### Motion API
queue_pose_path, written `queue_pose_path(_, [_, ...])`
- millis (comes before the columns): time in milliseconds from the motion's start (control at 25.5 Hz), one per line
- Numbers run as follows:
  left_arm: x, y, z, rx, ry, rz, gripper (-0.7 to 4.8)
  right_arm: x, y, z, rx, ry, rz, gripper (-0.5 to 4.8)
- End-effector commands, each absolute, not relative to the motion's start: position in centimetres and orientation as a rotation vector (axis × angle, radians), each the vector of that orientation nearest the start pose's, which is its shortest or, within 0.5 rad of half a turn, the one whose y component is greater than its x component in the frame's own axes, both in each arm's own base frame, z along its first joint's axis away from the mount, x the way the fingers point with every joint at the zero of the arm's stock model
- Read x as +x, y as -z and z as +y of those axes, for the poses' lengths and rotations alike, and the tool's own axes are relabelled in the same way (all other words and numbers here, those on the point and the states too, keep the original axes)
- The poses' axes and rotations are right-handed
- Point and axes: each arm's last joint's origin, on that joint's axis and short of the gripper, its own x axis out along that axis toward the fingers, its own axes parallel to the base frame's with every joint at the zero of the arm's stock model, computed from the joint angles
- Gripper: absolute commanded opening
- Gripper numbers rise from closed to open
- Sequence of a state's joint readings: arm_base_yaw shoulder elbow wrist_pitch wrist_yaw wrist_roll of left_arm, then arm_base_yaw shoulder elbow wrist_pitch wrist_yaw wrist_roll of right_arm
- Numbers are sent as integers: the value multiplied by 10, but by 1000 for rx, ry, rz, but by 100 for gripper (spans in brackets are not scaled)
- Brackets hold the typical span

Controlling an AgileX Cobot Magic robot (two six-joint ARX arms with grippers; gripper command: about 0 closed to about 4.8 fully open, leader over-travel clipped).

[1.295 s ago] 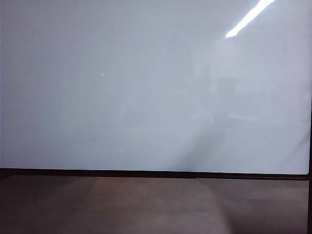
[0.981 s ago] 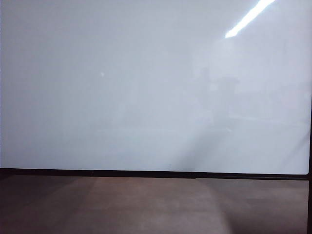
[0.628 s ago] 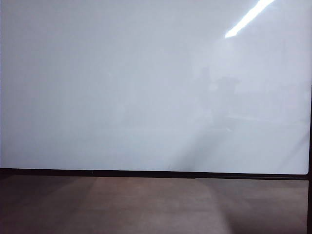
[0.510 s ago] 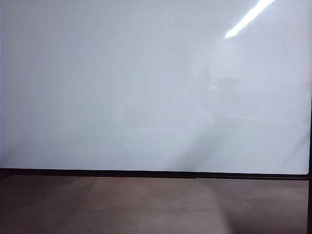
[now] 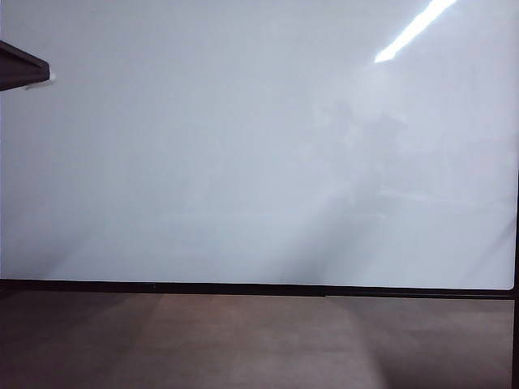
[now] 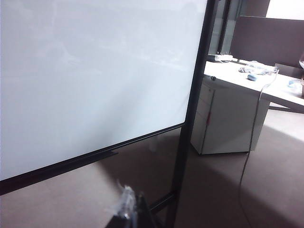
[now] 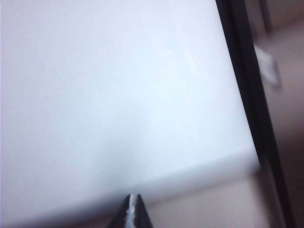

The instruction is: Reach to the right to find the marker pen, pick it up, and write the number 17 on the whiteboard.

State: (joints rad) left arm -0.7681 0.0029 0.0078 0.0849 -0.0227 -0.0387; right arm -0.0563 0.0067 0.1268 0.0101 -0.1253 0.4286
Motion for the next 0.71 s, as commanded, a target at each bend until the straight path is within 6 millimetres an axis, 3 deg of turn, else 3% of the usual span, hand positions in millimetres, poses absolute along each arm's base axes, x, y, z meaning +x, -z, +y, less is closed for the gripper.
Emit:
queue_pose_path(39, [70,-175,-67,-73,747,-76,-5,64,-270,-4,344,-1,-436,-6])
queue_pose_path(236, [70,-175,-67,-73,748,-76,-5,38,-359,-8,315,131,-725,-6])
queue_pose_path(353, [70,-175,-67,-73,747,-76,-5,46,-409,-8,217,160,-790,-6])
queue_pose_path(471, [70,-175,-67,-73,749,-75,-5,74,-456,-11,160,193,-772,-6])
queue_pose_path(550, [70,-175,-67,-73,750,-75,-5,97,-477,-15,152,216,-757,-6])
queue_pose_path(628, [70,-175,-67,-73,750,-75,-5,132,-498,-26,113,246,-728,-6])
queue_pose_path(707, [70,-175,-67,-73,750,-75,-5,175,-505,-50,67,185,-698,-6])
